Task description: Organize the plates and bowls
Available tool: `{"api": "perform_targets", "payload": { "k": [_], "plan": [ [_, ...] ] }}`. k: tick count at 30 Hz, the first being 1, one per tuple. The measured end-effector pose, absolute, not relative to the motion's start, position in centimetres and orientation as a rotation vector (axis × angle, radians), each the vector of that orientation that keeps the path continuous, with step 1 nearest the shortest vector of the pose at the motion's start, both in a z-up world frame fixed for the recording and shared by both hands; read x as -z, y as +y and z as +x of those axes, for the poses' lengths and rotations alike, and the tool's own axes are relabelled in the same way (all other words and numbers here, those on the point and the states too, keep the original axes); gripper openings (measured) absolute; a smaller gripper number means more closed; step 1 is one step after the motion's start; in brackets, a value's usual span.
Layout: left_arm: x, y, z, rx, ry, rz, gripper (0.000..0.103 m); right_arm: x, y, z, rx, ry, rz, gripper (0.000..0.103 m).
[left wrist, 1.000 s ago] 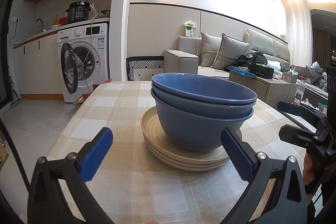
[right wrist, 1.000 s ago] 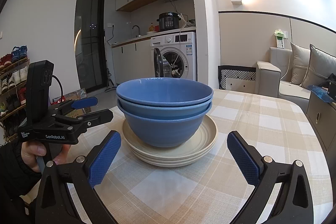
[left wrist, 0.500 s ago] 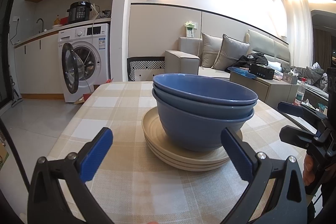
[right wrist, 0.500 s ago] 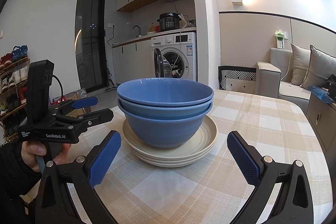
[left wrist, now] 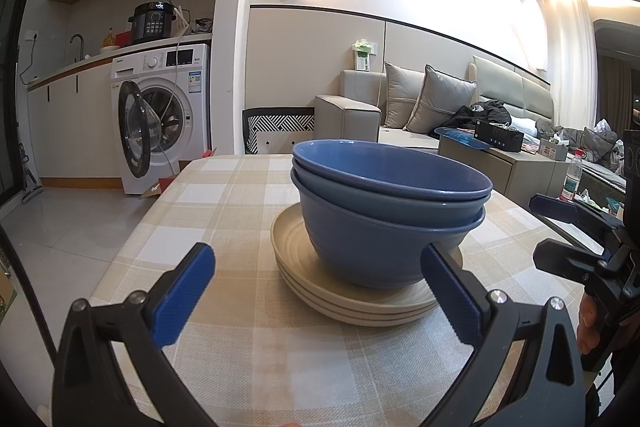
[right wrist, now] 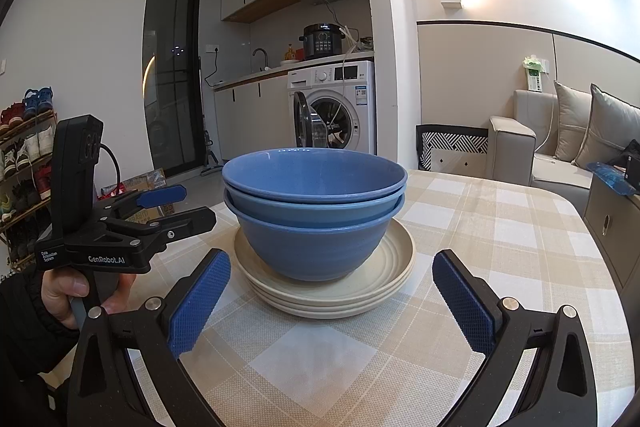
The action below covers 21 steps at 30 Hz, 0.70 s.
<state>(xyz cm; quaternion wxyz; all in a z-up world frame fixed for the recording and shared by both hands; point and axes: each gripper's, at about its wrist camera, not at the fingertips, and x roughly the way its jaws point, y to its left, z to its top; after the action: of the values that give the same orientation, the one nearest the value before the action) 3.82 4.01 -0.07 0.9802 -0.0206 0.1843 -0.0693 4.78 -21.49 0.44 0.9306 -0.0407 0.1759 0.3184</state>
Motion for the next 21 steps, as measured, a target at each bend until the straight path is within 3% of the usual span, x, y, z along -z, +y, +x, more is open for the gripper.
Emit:
{"api": "perform_targets", "payload": {
  "k": [21],
  "plan": [
    [0.07,4.01,3.77,0.137,0.368,-0.039,0.103,-0.42,-21.52,4.81,-0.651,0.361,-0.079,0.103]
  ]
}}
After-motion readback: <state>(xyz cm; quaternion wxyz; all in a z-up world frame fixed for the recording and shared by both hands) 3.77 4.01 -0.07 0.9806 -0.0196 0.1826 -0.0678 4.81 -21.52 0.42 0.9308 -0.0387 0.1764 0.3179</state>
